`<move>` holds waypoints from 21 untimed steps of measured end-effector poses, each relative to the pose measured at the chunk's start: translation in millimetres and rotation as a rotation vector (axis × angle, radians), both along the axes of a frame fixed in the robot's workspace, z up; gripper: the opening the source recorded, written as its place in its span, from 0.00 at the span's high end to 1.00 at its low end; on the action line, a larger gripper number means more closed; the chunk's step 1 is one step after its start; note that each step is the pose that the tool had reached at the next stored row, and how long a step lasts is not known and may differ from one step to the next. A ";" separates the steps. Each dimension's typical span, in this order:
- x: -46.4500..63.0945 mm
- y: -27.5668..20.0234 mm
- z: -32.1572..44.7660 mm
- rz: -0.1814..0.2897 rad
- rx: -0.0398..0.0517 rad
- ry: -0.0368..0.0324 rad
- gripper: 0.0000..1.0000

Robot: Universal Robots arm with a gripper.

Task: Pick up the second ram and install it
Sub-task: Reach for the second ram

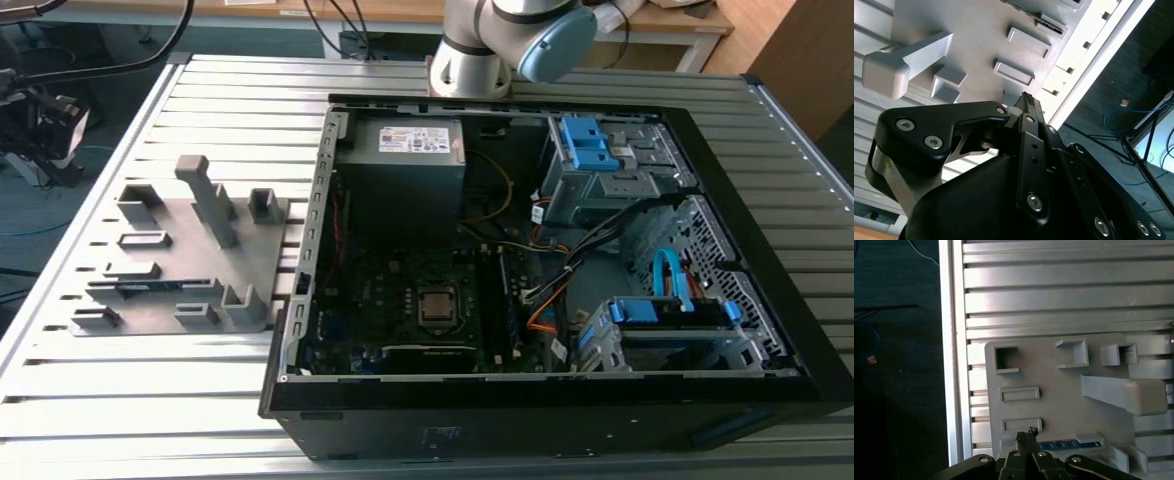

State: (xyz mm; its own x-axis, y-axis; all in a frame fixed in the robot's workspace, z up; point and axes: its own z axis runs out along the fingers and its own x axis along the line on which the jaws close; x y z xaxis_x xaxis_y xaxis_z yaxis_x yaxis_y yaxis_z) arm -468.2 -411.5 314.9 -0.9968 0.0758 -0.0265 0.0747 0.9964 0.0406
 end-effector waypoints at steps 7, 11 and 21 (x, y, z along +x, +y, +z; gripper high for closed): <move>0.0 0.0 -5.6 0.000 0.0000 0.0000 0.90; 0.0 0.0 -8.3 0.000 -0.0001 0.0000 0.90; 0.0 0.0 -15.2 0.000 0.0000 0.0000 0.90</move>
